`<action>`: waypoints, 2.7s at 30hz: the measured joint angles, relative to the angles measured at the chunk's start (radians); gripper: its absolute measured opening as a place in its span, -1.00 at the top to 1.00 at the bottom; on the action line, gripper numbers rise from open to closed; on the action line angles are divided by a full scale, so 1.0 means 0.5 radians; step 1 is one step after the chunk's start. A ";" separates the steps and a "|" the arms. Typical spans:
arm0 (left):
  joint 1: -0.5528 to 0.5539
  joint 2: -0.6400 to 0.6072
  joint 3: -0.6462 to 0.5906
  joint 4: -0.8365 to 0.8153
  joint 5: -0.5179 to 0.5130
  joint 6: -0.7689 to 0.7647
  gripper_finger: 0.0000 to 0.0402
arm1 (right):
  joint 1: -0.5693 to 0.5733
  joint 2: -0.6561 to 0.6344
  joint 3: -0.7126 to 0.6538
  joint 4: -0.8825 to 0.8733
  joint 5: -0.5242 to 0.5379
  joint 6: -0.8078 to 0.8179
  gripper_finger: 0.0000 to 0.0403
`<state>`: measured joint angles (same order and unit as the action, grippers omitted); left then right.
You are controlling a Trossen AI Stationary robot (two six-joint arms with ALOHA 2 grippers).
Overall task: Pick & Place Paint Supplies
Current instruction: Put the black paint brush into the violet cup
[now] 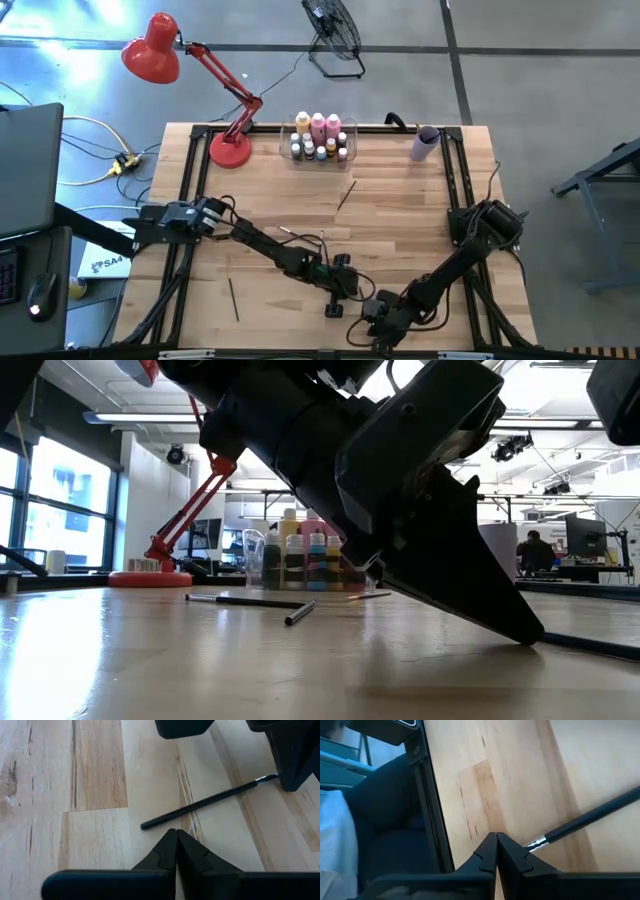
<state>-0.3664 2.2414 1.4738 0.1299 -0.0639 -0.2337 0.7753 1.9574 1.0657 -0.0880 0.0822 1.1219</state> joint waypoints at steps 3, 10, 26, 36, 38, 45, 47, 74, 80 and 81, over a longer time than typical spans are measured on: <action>0.000 0.000 0.000 0.000 0.000 0.000 0.98 | -0.001 -0.027 0.024 -0.115 0.003 -0.049 0.99; -0.001 0.000 0.000 0.002 0.001 0.000 0.98 | -0.015 -0.223 0.051 -0.520 0.181 -0.108 0.99; -0.001 0.000 0.000 0.002 0.005 -0.014 0.98 | -0.031 -0.236 0.048 -1.045 0.099 0.001 0.99; -0.001 0.000 0.000 0.001 0.008 -0.014 0.98 | -0.018 -0.251 -0.029 -1.260 0.197 0.141 0.99; -0.001 0.000 0.000 0.001 0.008 -0.014 0.98 | -0.017 -0.275 -0.034 -1.220 0.235 0.068 0.99; -0.001 0.000 0.000 0.002 0.004 -0.014 0.98 | -0.092 -0.329 -0.041 -1.458 0.827 0.063 0.99; -0.001 0.000 0.000 0.002 0.002 -0.014 0.98 | -0.137 -0.314 -0.043 -1.515 0.889 0.066 0.99; -0.004 -0.001 0.000 0.020 -0.005 -0.008 0.98 | -0.627 -0.425 -0.472 -1.189 0.806 -0.371 0.99; -0.067 -0.001 0.000 0.150 -0.143 0.218 0.99 | -0.667 -0.479 -0.475 -1.178 0.725 -0.451 0.99; -0.084 -0.009 0.000 0.153 -0.187 0.289 0.99 | -0.678 -0.481 -0.475 -1.176 0.712 -0.473 0.99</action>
<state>-0.4086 2.2369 1.4738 0.2062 -0.1572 -0.0889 0.4365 1.7171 0.8280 -0.6759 0.4382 0.8853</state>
